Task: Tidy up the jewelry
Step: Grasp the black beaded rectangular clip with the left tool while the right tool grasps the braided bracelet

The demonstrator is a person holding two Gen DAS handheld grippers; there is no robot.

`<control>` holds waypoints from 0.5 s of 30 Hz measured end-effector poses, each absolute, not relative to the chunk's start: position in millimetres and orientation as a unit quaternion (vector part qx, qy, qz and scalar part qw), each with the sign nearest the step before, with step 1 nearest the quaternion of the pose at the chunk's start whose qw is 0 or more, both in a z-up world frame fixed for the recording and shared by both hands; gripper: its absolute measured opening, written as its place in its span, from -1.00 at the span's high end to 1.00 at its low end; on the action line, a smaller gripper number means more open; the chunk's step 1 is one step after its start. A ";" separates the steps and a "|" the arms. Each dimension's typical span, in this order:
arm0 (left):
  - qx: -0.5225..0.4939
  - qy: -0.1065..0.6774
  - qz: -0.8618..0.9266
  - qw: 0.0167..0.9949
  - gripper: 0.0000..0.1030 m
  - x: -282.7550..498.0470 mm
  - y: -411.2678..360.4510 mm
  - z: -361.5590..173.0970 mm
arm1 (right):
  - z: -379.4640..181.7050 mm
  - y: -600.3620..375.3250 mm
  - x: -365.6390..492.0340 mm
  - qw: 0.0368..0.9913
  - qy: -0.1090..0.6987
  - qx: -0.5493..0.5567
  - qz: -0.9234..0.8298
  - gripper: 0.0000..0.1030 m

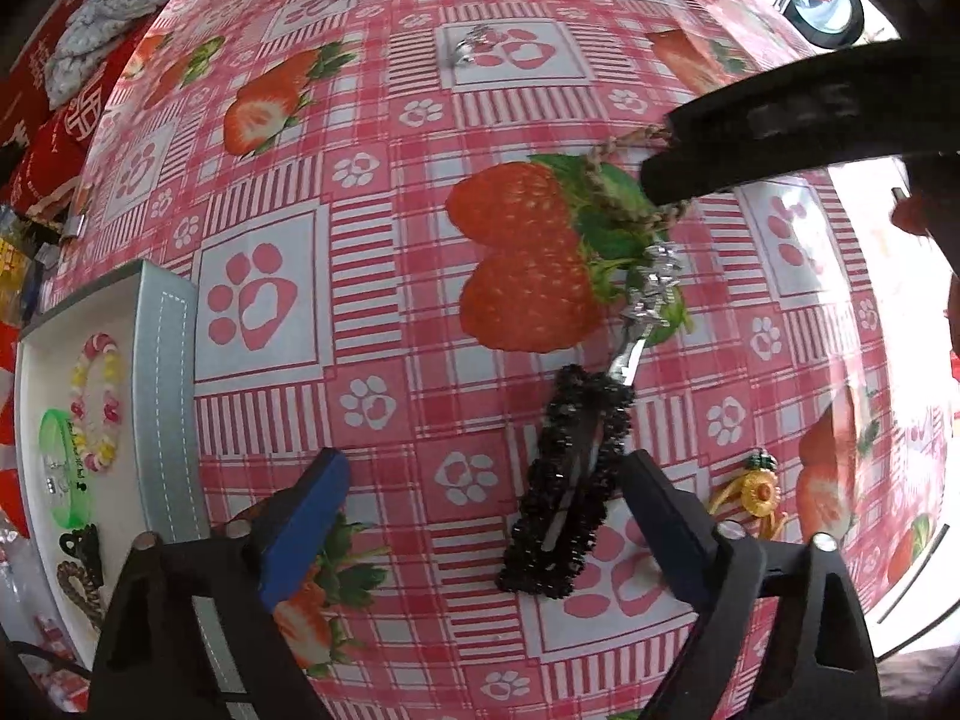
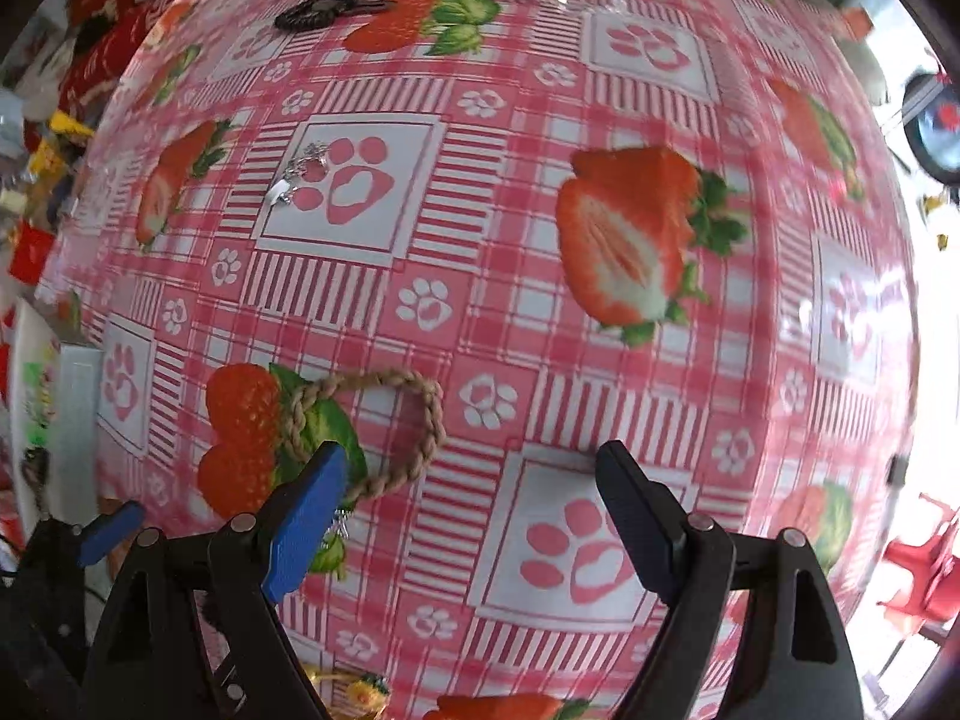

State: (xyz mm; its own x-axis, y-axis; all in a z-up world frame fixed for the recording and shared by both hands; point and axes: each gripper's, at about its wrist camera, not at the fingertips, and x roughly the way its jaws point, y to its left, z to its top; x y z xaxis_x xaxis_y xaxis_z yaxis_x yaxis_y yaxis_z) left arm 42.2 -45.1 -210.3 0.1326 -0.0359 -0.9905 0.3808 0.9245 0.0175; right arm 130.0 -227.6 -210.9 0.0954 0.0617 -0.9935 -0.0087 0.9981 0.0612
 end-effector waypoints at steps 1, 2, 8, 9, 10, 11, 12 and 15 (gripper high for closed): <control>0.135 0.643 -0.143 0.740 -0.74 41.1 -49.2 -208.1 | -210.7 -221.8 131.7 0.744 0.668 0.001 0.022 -0.48; 0.136 0.643 -0.144 0.740 -0.69 40.9 -52.7 -208.0 | -211.0 -215.8 132.9 0.746 0.665 -0.017 0.019 -0.44; 0.128 0.647 -0.140 0.739 -0.56 39.1 -61.0 -205.9 | -207.6 -196.0 138.3 0.754 0.656 -0.035 0.034 -0.14; 0.130 0.646 -0.143 0.738 -0.48 37.7 -62.9 -204.8 | -207.2 -194.7 138.9 0.754 0.655 -0.036 0.035 -0.07; 0.132 0.645 -0.146 0.738 -0.44 35.0 -65.7 -203.8 | -206.2 -193.2 139.0 0.755 0.654 -0.037 0.037 0.08; 0.134 0.644 -0.150 0.738 -0.34 33.0 -67.5 -202.7 | -204.1 -190.3 138.0 0.756 0.652 -0.038 0.038 0.17; 0.138 0.642 -0.154 0.738 -0.26 31.4 -70.5 -201.4 | -203.2 -188.3 137.2 0.757 0.651 -0.038 0.039 0.35; 0.142 0.640 -0.162 0.737 0.03 26.7 -78.3 -196.9 | -200.8 -187.3 136.7 0.758 0.650 -0.038 0.040 0.75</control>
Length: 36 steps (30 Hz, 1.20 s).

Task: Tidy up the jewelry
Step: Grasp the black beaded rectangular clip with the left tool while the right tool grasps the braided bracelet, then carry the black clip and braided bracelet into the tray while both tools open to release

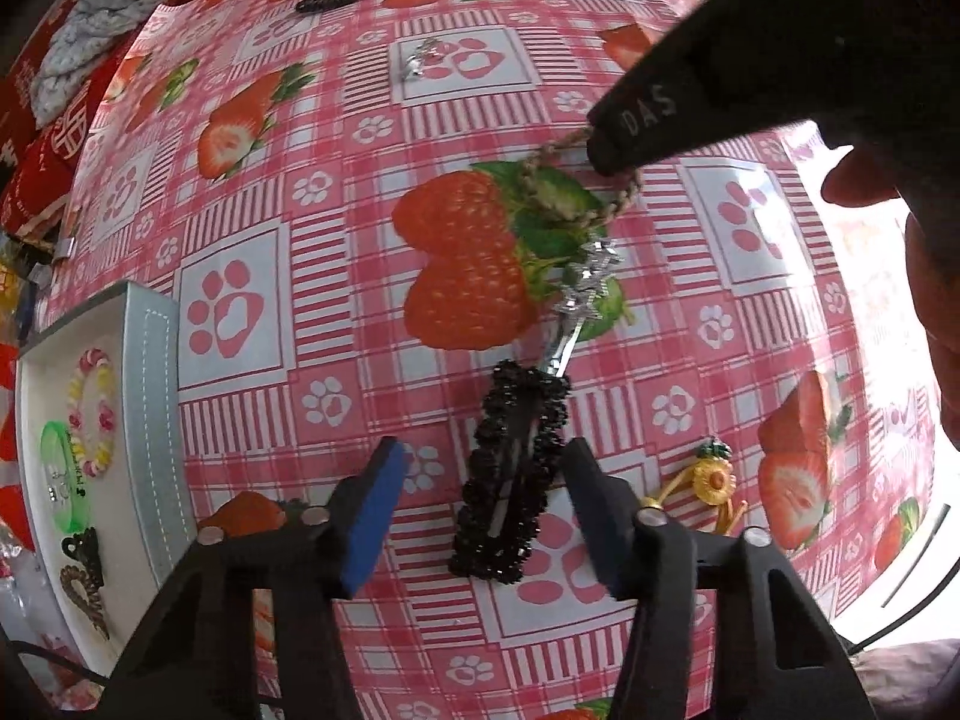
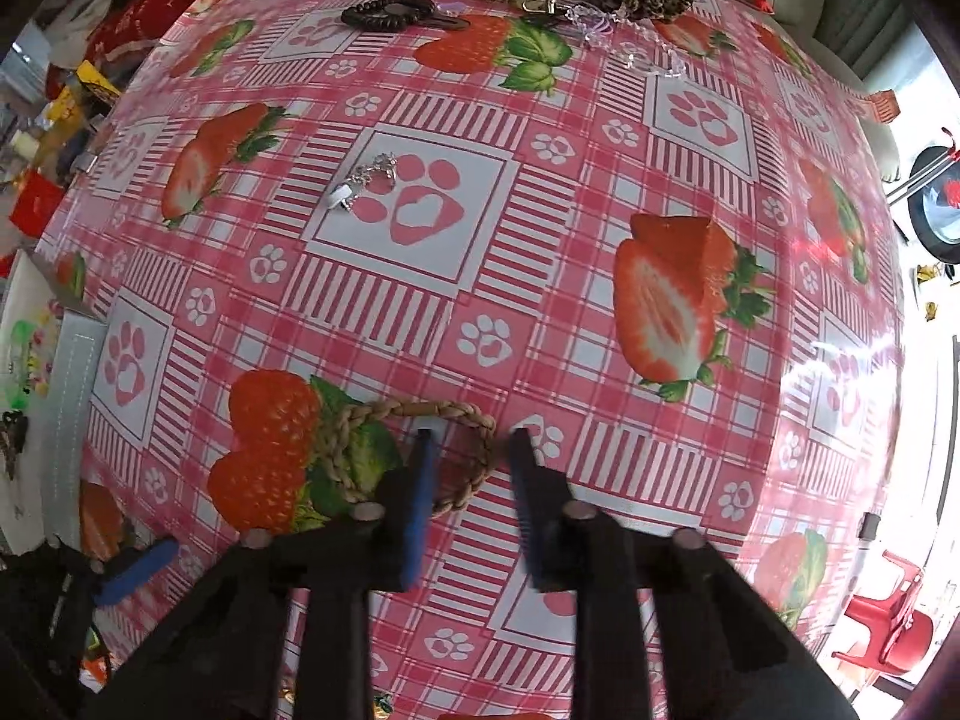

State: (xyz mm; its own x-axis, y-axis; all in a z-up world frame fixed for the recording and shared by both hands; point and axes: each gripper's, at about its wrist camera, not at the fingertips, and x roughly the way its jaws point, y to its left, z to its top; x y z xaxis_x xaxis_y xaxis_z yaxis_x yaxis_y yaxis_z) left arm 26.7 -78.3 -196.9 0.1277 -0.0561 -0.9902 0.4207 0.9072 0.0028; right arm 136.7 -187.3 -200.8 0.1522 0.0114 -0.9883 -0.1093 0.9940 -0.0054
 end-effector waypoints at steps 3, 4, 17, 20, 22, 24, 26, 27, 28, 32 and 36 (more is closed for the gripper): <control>0.142 0.639 -0.169 0.737 0.30 24.6 -86.8 -192.7 | -199.3 -188.4 135.7 0.757 0.651 -0.025 0.040 0.86; 0.134 0.642 -0.172 0.735 0.30 25.3 -86.9 -190.0 | -196.2 -192.5 133.0 0.757 0.652 -0.016 0.041 0.86; 0.043 0.645 -0.153 0.747 0.30 32.5 -47.5 -157.0 | -165.5 -229.1 112.6 0.756 0.648 0.079 0.048 0.87; 0.036 0.640 -0.146 0.754 0.30 32.8 -35.2 -148.1 | -163.6 -237.3 106.5 0.759 0.644 0.086 0.049 0.87; 0.034 0.636 -0.140 0.758 0.30 34.3 -25.3 -143.9 | -156.4 -238.5 103.4 0.761 0.641 0.089 0.051 0.87; 0.029 0.632 -0.135 0.762 0.30 34.1 -17.3 -138.1 | -151.2 -236.6 102.9 0.763 0.638 0.089 0.052 0.87; 0.025 0.628 -0.130 0.767 0.30 32.6 -9.6 -135.2 | -144.5 -237.2 100.9 0.765 0.635 0.089 0.054 0.87; 0.022 0.625 -0.127 0.770 0.30 30.2 -6.9 -134.0 | -141.5 -235.9 100.4 0.767 0.633 0.089 0.054 0.87; 0.018 0.622 -0.124 0.773 0.30 28.4 -3.4 -128.9 | -138.3 -235.3 100.2 0.768 0.632 0.089 0.055 0.87; 0.009 0.614 -0.112 0.781 0.30 30.3 12.4 -123.2 | -126.0 -225.9 101.6 0.771 0.627 0.091 0.063 0.87; -0.005 0.607 -0.096 0.789 0.30 28.6 27.9 -116.0 | -113.5 -210.7 100.2 0.774 0.622 0.089 0.082 0.87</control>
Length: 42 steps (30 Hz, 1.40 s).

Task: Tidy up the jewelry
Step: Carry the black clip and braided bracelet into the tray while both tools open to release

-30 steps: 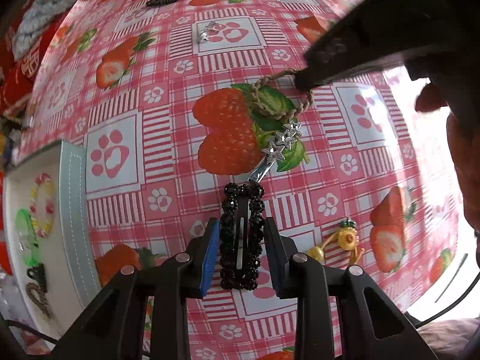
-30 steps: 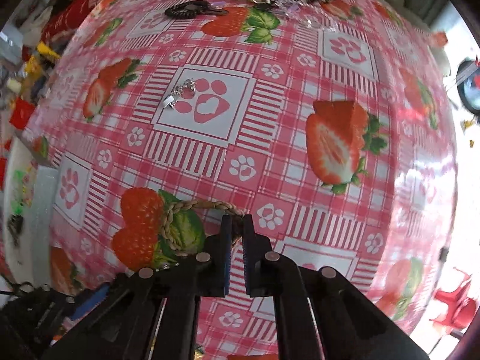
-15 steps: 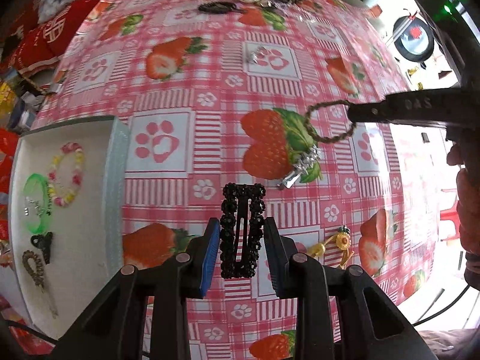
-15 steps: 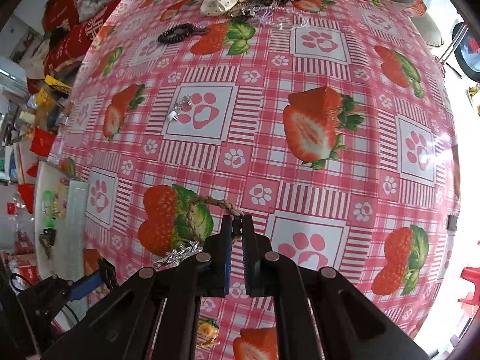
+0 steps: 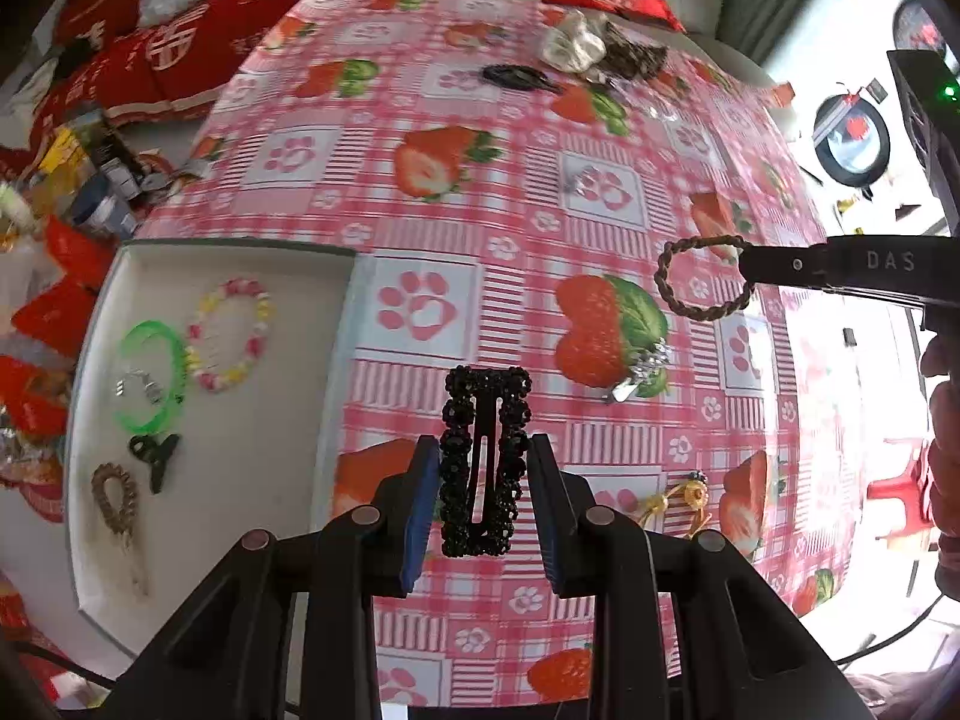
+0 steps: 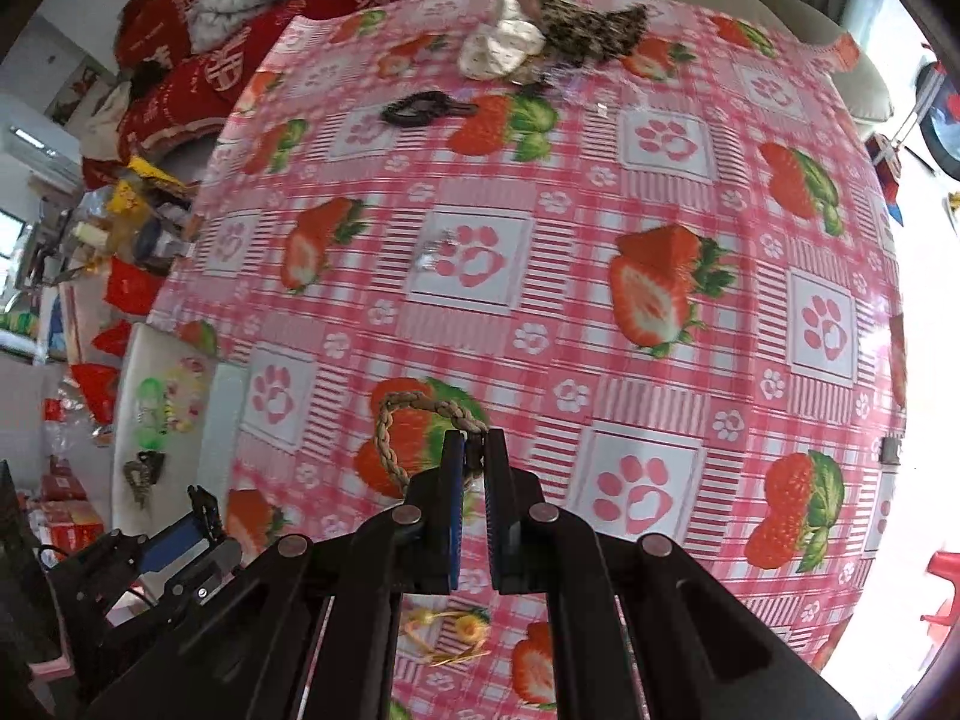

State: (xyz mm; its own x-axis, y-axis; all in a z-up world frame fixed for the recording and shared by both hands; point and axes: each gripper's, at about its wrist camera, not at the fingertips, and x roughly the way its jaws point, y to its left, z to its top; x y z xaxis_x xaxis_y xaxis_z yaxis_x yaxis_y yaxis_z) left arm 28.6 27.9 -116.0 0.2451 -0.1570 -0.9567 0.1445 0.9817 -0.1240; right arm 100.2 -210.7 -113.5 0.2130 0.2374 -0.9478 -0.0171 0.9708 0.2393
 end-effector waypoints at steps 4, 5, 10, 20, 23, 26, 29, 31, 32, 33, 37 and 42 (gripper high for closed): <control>-0.016 0.600 -0.078 0.796 0.30 21.0 49.5 -106.6 | -104.2 -187.5 99.1 0.772 0.621 0.078 0.111 0.87; -0.018 0.598 -0.074 0.798 0.30 19.0 54.7 -104.1 | -103.1 -182.1 99.1 0.772 0.620 0.075 0.117 0.87; -0.029 0.587 -0.044 0.808 0.30 9.7 86.2 -94.4 | -94.9 -142.7 97.8 0.770 0.617 0.060 0.154 0.87; -0.051 0.589 0.017 0.806 0.30 -11.9 149.9 -101.2 | -93.2 -54.9 96.6 0.755 0.614 0.017 0.227 0.87; -0.062 0.593 0.030 0.802 0.30 -17.9 166.1 -108.8 | -98.2 -31.0 94.6 0.746 0.619 0.002 0.245 0.87; -0.068 0.598 0.043 0.798 0.30 -22.2 179.5 -118.8 | -107.6 -7.0 91.4 0.733 0.628 -0.011 0.262 0.87; -0.073 0.602 0.056 0.794 0.30 -24.2 190.5 -129.8 | -117.5 15.6 87.3 0.721 0.635 -0.029 0.276 0.87; -0.077 0.604 0.061 0.791 0.30 -24.9 195.6 -135.9 | -125.1 29.0 84.2 0.712 0.641 -0.042 0.284 0.87; -0.078 0.605 0.063 0.790 0.30 -25.2 198.0 -139.3 | -129.0 34.4 83.0 0.708 0.644 -0.047 0.287 0.87; -0.079 0.606 0.065 0.789 0.30 -25.6 199.3 -142.0 | -133.0 40.0 81.8 0.705 0.646 -0.053 0.288 0.87; -0.081 0.612 0.072 0.783 0.30 -25.9 205.1 -153.1 | -146.8 55.6 80.5 0.694 0.655 -0.068 0.292 0.87; -0.077 0.615 0.080 0.781 0.30 -23.9 209.7 -162.3 | -158.9 65.2 84.3 0.688 0.661 -0.078 0.290 0.87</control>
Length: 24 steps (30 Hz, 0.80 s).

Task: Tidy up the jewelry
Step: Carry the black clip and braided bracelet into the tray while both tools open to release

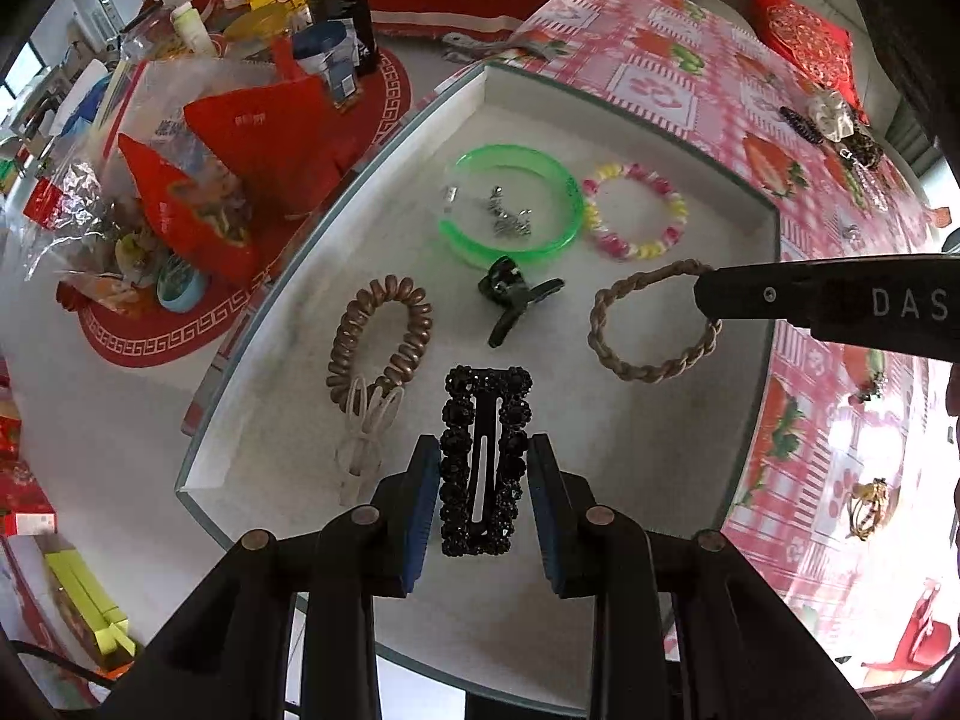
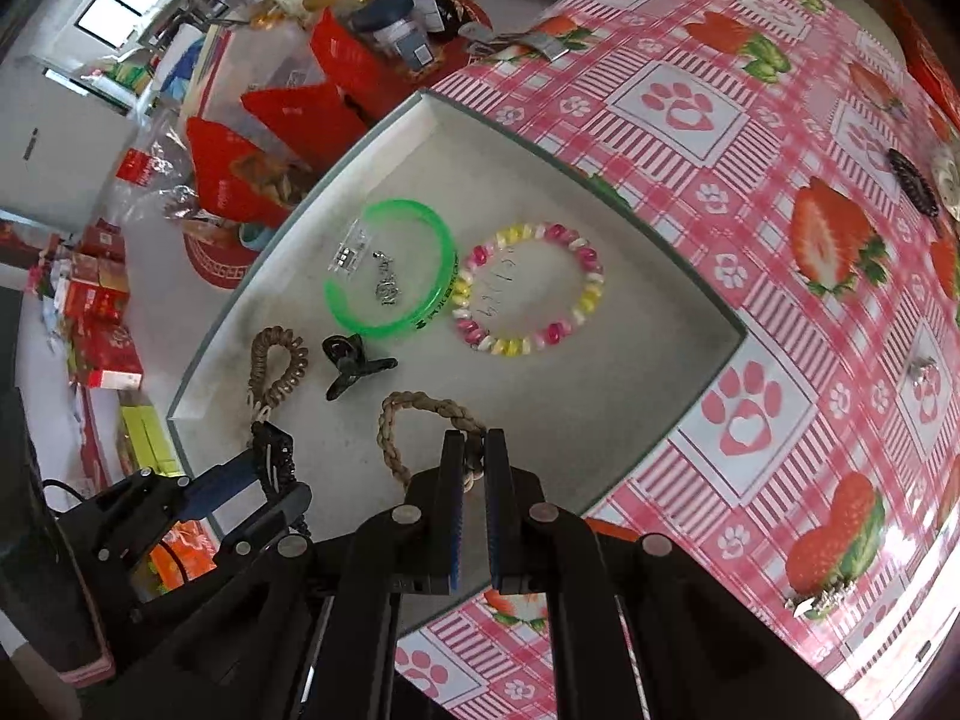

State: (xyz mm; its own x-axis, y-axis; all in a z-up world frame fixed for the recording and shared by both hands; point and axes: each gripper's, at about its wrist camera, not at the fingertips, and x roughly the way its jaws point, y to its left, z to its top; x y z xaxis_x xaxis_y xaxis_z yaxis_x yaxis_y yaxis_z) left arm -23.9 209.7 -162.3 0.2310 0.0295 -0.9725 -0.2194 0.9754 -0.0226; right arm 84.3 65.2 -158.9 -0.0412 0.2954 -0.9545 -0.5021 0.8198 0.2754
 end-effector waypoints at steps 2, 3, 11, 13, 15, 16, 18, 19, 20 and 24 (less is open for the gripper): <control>-0.074 0.616 0.084 0.780 0.30 -23.0 211.1 -165.8 | -163.6 67.7 86.8 0.686 0.663 -0.081 0.288 0.87; -0.073 0.616 0.085 0.779 0.30 -22.4 211.5 -167.1 | -166.6 68.7 88.2 0.685 0.665 -0.083 0.286 0.87; -0.060 0.619 0.092 0.778 0.29 -19.1 209.8 -173.3 | -182.5 69.8 94.2 0.682 0.673 -0.092 0.269 0.87; -0.055 0.622 0.092 0.775 0.29 -18.4 208.4 -175.4 | -186.6 69.6 94.9 0.681 0.676 -0.093 0.266 0.87; -0.052 0.624 0.096 0.774 0.29 -18.2 207.5 -176.5 | -189.4 68.5 95.5 0.681 0.677 -0.092 0.264 0.86; -0.050 0.625 0.097 0.773 0.29 -18.3 207.2 -177.2 | -189.8 68.6 95.3 0.680 0.678 -0.093 0.263 0.86; -0.046 0.628 0.101 0.770 0.29 -18.4 207.2 -178.3 | -192.4 69.2 95.4 0.680 0.678 -0.098 0.262 0.86; -0.046 0.628 0.104 0.770 0.29 -18.5 206.6 -177.9 | -193.6 69.4 95.7 0.680 0.678 -0.099 0.262 0.86; -0.045 0.628 0.104 0.770 0.29 -18.7 206.6 -177.5 | -194.4 69.7 95.8 0.680 0.678 -0.100 0.262 0.86; -0.042 0.629 0.104 0.769 0.29 -18.7 206.5 -176.0 | -193.1 71.7 94.0 0.682 0.673 -0.107 0.264 0.85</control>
